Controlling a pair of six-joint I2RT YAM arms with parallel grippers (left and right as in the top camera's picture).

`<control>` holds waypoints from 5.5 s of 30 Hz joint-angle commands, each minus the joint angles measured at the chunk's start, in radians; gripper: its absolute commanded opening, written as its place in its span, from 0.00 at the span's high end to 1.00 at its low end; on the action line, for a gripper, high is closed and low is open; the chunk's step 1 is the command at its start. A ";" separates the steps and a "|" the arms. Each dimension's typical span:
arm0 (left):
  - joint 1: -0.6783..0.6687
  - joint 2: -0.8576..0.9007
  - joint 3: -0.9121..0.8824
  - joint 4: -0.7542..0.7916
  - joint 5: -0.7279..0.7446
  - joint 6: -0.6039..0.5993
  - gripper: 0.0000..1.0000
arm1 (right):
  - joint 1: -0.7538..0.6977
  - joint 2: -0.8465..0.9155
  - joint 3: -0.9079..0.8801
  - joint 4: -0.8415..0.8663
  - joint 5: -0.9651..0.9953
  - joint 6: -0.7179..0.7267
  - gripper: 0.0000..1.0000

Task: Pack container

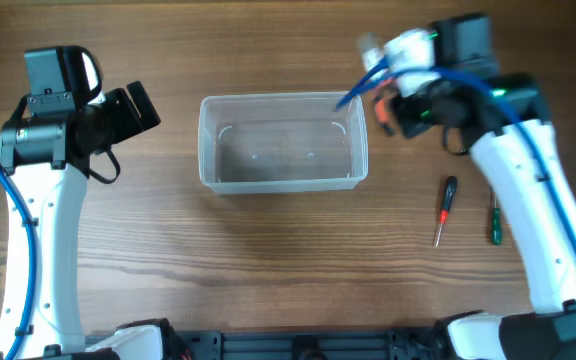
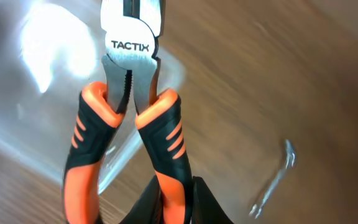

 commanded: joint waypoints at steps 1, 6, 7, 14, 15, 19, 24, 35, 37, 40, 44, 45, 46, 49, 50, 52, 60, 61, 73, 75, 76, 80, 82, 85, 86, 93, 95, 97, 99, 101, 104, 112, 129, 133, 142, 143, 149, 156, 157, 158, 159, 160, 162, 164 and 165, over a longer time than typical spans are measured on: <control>0.004 -0.004 0.006 -0.005 0.012 -0.009 0.00 | 0.104 0.009 0.023 0.066 -0.053 -0.339 0.96; 0.004 -0.004 0.006 -0.021 0.012 -0.009 0.00 | 0.182 0.096 0.023 0.169 -0.201 -0.532 0.96; 0.004 -0.004 0.006 -0.020 0.012 -0.009 0.00 | 0.187 0.121 0.023 0.175 -0.201 -0.531 0.96; 0.004 -0.004 0.006 -0.020 0.012 -0.009 0.00 | 0.204 0.346 0.023 0.208 -0.269 -0.579 0.96; 0.004 -0.004 0.006 -0.020 0.012 -0.009 0.00 | 0.206 0.372 0.023 0.212 -0.280 -0.580 0.96; 0.004 -0.004 0.006 -0.020 0.012 -0.009 0.00 | 0.209 0.441 0.022 0.214 -0.304 -0.579 0.96; 0.004 -0.004 0.006 -0.020 0.012 -0.009 0.00 | 0.208 0.507 0.012 0.191 -0.304 -0.550 0.95; 0.004 -0.004 0.006 -0.021 0.012 -0.009 0.00 | 0.208 0.533 0.043 0.204 -0.293 -0.218 0.39; 0.004 -0.004 0.006 -0.023 0.012 -0.009 0.00 | 0.206 0.500 0.088 0.158 -0.292 -0.103 0.19; 0.004 -0.004 0.006 -0.023 0.012 -0.009 0.00 | 0.190 0.438 0.174 0.064 -0.266 0.023 0.00; 0.004 -0.004 0.006 -0.023 0.012 -0.009 0.00 | 0.119 0.288 0.287 -0.090 -0.004 0.316 0.00; 0.004 -0.004 0.006 -0.023 0.012 -0.009 0.00 | 0.084 0.234 0.290 -0.121 0.052 0.396 0.00; 0.004 -0.004 0.006 -0.023 0.012 -0.009 0.00 | 0.041 0.181 0.290 -0.154 0.081 0.472 0.00; 0.004 -0.004 0.006 -0.023 0.012 -0.009 0.00 | -0.125 0.042 0.290 -0.270 0.083 0.654 0.00; 0.004 -0.004 0.006 -0.023 0.012 -0.009 0.00 | -0.183 0.003 0.290 -0.311 0.082 0.695 0.00; 0.004 -0.004 0.006 -0.023 0.012 -0.009 0.00 | -0.283 -0.069 0.290 -0.390 0.081 0.742 0.00; 0.004 -0.004 0.006 -0.023 0.012 -0.009 0.00 | -0.388 -0.224 0.196 -0.566 0.030 0.753 0.00; 0.004 -0.004 0.006 -0.023 0.012 -0.010 0.00 | -0.389 -0.234 0.124 -0.543 0.030 0.753 0.00; 0.004 -0.004 0.006 -0.023 0.012 -0.009 0.00 | -0.389 -0.169 -0.549 0.094 -0.056 0.864 0.00; 0.004 -0.004 0.006 -0.023 0.012 -0.009 0.00 | -0.389 -0.123 -0.563 0.129 -0.039 0.864 0.00; 0.004 -0.004 0.006 -0.023 0.012 -0.009 0.00 | -0.389 -0.092 -0.563 0.143 -0.029 0.861 0.00; 0.004 -0.004 0.006 -0.024 0.012 -0.009 0.00 | -0.389 0.031 -0.563 0.188 -0.026 0.796 0.00; 0.004 -0.004 0.006 -0.026 0.012 -0.009 0.00 | -0.389 0.090 -0.563 0.199 -0.022 0.770 0.00; 0.004 -0.004 0.006 -0.032 0.012 -0.009 0.00 | -0.398 0.146 -0.563 0.212 -0.023 0.743 0.00; 0.004 -0.004 0.006 -0.035 0.012 -0.009 0.00 | -0.403 0.157 -0.563 0.218 -0.023 0.734 0.00; 0.004 -0.004 0.006 -0.042 0.012 -0.010 0.00 | -0.463 0.175 -0.564 0.245 -0.042 0.585 0.02; 0.004 -0.004 0.006 -0.042 0.012 -0.010 0.00 | -0.467 0.187 -0.564 0.244 -0.042 0.552 0.02; 0.004 -0.004 0.006 -0.042 0.012 -0.010 0.00 | -0.467 0.204 -0.564 0.244 -0.042 0.539 0.02; 0.004 -0.004 0.006 -0.043 0.012 -0.010 0.00 | -0.467 0.233 -0.564 0.245 -0.042 0.539 0.02; 0.004 -0.004 0.006 -0.043 0.012 -0.010 0.00 | -0.467 0.254 -0.565 0.245 -0.042 0.539 0.02; 0.004 -0.004 0.006 -0.043 0.012 -0.010 0.00 | -0.467 0.283 -0.567 0.247 -0.043 0.541 0.02; 0.004 -0.004 0.006 -0.042 0.012 -0.010 0.00 | -0.467 0.294 -0.574 0.248 -0.043 0.540 0.35; 0.004 -0.004 0.006 -0.042 0.012 -0.009 0.00 | -0.467 0.294 -0.573 0.252 -0.062 0.541 0.96; 0.004 -0.004 0.006 -0.042 0.012 -0.009 0.00 | -0.466 0.285 -0.524 0.225 -0.117 0.536 0.96; 0.004 -0.004 0.006 -0.042 0.012 -0.009 0.00 | -0.303 0.143 0.000 -0.019 -0.140 0.352 0.96; 0.004 -0.004 0.006 -0.042 0.012 -0.009 0.00 | -0.254 0.141 0.064 -0.043 -0.140 0.298 0.96; 0.004 -0.004 0.006 -0.042 0.012 -0.009 0.00 | 0.079 0.148 0.157 -0.105 -0.135 -0.159 0.96; 0.009 -0.004 0.006 -0.040 0.012 -0.030 0.00 | 0.216 0.293 0.156 -0.085 -0.148 -0.476 0.94; 0.020 -0.004 0.006 -0.040 0.012 -0.032 0.00 | 0.216 0.318 0.156 -0.087 -0.148 -0.475 0.95; 0.039 -0.004 0.006 -0.041 0.011 -0.051 0.00 | 0.216 0.341 0.156 -0.088 -0.148 -0.476 0.96; 0.079 -0.004 0.006 -0.042 0.012 -0.085 0.00 | 0.217 0.371 0.156 -0.087 -0.149 -0.476 0.96; 0.127 -0.004 0.006 -0.042 0.022 -0.108 0.00 | 0.217 0.389 0.156 -0.086 -0.159 -0.476 0.96; 0.210 -0.004 0.006 -0.035 0.073 -0.107 0.00 | 0.217 0.420 0.156 -0.084 -0.199 -0.476 0.96; 0.311 -0.004 0.006 -0.021 0.095 -0.107 0.00 | 0.217 0.449 0.156 -0.077 -0.228 -0.478 0.96; 0.341 -0.004 0.006 -0.014 0.098 -0.107 0.00 | 0.217 0.455 0.156 -0.076 -0.236 -0.479 0.95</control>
